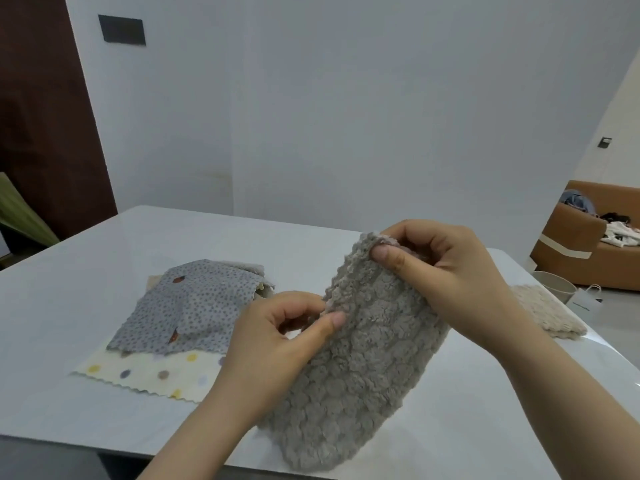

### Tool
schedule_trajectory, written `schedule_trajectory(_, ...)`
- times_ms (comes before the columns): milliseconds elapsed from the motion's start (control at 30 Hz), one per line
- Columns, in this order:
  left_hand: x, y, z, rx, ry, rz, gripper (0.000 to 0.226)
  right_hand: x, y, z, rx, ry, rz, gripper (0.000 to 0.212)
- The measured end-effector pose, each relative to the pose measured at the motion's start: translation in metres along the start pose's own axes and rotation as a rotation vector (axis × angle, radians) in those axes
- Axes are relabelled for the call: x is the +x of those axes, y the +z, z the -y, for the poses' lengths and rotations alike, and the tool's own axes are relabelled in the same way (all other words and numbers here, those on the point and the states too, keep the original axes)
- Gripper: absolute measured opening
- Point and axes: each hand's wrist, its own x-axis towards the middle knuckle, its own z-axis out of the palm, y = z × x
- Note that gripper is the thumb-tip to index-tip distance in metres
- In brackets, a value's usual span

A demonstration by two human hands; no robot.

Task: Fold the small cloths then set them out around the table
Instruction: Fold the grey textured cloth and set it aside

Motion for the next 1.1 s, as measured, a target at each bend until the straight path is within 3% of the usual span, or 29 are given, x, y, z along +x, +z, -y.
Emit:
schedule_trajectory(433,-0.011,-0.015,0.043,0.226,-0.097,0.159,0.044,0.003,-0.015,-0.018,0.014,0.014,-0.215,0.01)
schedule_trajectory(567,-0.013,-0.023,0.05,0.269,-0.168,0.13,0.022,0.002,-0.018,-0.026,0.031,0.033,-0.269,0.01)
schedule_trajectory(667,-0.013,-0.032,0.056,0.307,-0.198,0.123,0.017,0.001,-0.021,-0.033,0.038,0.045,-0.306,0.01)
schedule_trajectory(900,-0.005,-0.047,0.057,0.328,-0.244,-0.018,0.015,-0.005,-0.021,-0.051,0.037,0.074,-0.383,0.012)
schedule_trajectory(1100,0.004,-0.053,0.059,0.197,-0.267,-0.233,0.006,-0.014,-0.018,-0.069,0.052,0.116,-0.426,0.015)
